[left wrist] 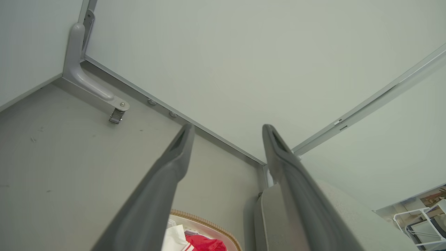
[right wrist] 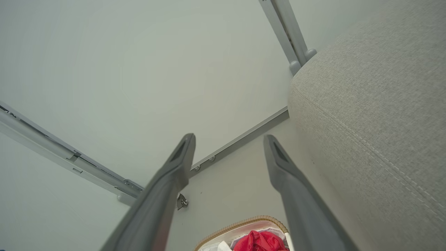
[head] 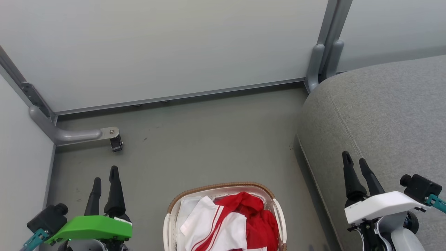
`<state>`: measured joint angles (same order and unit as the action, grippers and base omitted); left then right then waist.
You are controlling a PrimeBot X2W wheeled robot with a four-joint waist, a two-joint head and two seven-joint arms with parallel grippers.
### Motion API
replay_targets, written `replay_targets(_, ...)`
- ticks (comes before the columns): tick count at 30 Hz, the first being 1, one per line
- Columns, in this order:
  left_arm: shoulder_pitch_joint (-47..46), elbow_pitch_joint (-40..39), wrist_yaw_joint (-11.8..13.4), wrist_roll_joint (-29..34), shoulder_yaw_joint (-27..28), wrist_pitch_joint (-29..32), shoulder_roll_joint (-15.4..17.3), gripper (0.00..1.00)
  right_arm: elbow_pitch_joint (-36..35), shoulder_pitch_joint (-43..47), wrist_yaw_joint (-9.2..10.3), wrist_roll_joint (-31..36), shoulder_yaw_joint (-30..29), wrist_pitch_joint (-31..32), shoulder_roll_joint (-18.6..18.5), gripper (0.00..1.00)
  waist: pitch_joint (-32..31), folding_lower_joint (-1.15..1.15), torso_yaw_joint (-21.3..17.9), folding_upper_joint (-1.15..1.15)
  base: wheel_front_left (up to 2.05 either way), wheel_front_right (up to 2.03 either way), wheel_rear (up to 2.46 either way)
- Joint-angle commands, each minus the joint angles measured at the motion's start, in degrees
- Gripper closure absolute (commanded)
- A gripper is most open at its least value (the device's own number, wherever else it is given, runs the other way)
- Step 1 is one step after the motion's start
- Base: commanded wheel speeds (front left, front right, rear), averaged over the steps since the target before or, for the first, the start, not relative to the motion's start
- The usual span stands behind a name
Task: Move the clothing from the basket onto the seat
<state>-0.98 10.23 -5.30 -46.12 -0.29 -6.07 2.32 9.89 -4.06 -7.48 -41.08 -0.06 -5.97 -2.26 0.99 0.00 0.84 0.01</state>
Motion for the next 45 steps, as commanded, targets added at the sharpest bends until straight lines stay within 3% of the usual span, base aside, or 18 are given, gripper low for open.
replay_targets(1, 0.14, -0.41, 0.22, 1.98, -0.29, -0.56, 0.43, 0.00, -0.25, 0.26, -0.01, 1.82, 0.31, -0.63, -0.40, 0.00, 0.01, 0.00, 0.00, -0.01, 0.00, 0.00, 0.00)
replay_targets(12, 0.97, 0.18, 0.83, 10.21, -1.64, -2.37, 0.49, 0.00, 1.26, 0.53, -0.01, 9.13, 1.73, -2.40, -0.48, 0.00, 0.03, 0.00, 0.09, -0.01, 0.00, 0.00, 0.00)
replay_targets(45, 3.11, 3.25, 0.84, 25.80, -4.09, -6.67, 0.67, 0.00, 1.62, 1.98, -0.02, 26.58, 5.49, -6.77, -0.66, 0.00, -0.26, 0.00, 0.50, -0.01, 0.00, 0.00, 0.00)
